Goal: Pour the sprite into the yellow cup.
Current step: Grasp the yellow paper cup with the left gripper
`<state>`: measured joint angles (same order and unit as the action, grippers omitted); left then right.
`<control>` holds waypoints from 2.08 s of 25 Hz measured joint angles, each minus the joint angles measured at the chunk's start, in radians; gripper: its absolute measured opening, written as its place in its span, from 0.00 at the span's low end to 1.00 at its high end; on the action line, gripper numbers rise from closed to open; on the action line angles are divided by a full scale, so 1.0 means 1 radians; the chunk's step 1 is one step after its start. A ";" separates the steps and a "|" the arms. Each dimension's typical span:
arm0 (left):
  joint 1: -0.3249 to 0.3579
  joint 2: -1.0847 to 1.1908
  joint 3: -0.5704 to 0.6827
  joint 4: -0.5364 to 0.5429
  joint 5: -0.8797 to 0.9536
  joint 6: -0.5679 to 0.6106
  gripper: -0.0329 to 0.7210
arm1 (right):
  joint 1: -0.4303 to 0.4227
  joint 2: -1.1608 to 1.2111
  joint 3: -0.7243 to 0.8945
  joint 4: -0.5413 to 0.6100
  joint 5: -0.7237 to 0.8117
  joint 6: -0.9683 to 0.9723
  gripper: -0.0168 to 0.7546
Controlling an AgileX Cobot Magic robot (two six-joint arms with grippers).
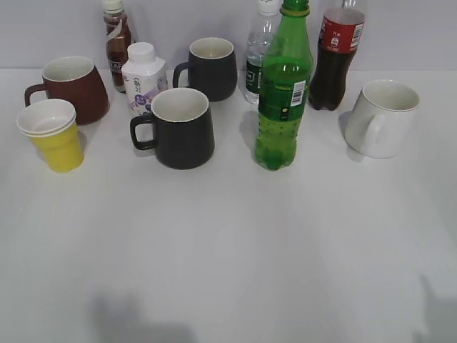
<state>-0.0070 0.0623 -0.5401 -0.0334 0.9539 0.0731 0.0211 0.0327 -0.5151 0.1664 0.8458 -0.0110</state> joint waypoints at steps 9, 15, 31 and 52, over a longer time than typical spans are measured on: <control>0.000 0.259 0.072 -0.010 -0.432 0.000 0.36 | 0.069 0.249 0.033 0.105 -0.325 -0.157 0.77; 0.000 0.554 0.095 -0.034 -0.783 0.000 0.49 | 0.180 0.470 0.033 0.119 -0.530 -0.213 0.77; 0.000 1.133 0.137 -0.158 -1.136 0.000 0.73 | 0.339 1.049 0.034 0.132 -0.927 -0.255 0.72; -0.169 1.598 0.292 -0.001 -2.006 0.000 0.95 | 0.429 1.246 0.036 0.105 -1.174 -0.157 0.70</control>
<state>-0.1762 1.6603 -0.2482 -0.0341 -1.0520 0.0731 0.4496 1.2790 -0.4787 0.2717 -0.3286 -0.1680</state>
